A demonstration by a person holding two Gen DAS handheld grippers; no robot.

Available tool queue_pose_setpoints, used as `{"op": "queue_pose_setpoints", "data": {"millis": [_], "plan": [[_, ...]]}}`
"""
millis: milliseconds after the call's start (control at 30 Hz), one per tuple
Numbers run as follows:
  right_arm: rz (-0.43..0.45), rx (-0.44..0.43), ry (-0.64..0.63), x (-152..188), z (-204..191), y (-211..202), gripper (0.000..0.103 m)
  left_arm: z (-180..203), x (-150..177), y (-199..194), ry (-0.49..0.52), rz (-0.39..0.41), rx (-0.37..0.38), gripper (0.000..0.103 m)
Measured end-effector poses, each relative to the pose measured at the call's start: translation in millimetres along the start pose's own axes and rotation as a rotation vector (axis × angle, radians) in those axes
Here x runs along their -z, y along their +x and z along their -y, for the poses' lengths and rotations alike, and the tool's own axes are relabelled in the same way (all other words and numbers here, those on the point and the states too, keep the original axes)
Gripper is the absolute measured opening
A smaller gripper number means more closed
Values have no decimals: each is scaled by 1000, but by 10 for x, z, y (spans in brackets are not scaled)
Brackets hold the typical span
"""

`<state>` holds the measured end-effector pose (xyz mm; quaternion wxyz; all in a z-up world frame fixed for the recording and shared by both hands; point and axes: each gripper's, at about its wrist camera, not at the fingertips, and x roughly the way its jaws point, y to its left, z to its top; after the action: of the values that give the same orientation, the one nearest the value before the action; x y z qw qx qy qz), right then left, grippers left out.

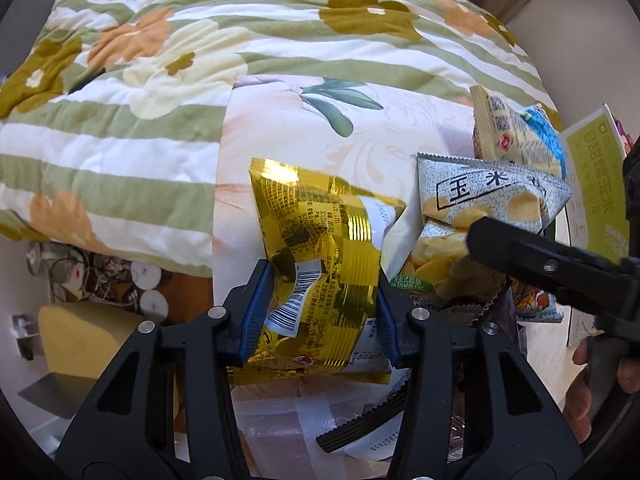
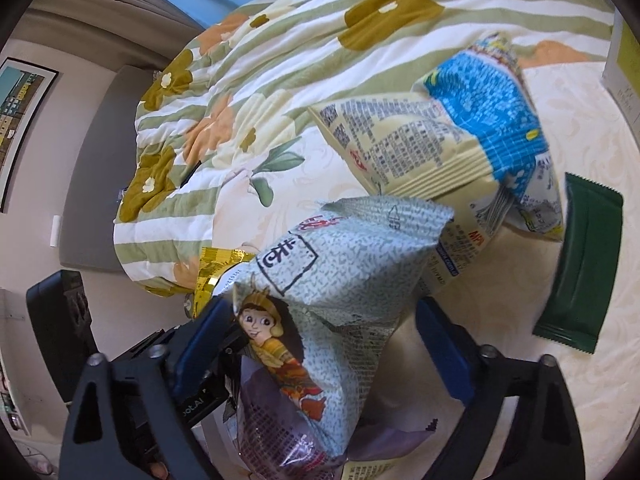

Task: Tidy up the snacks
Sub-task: 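Grasp the gold chip bag with the left tool while the right tool grasps the grey corn-snack bag, then carry both bags over the green box and open both tools to drop them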

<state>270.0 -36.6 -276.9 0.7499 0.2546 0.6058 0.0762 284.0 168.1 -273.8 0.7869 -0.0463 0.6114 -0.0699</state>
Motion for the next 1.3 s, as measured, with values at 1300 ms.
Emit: {"op": "queue_pose_setpoints", "data": {"millis": [1300], "plan": [[257,38,-106,352,-278,-1017,47,214,14,-1043,18,221,68,36]]}}
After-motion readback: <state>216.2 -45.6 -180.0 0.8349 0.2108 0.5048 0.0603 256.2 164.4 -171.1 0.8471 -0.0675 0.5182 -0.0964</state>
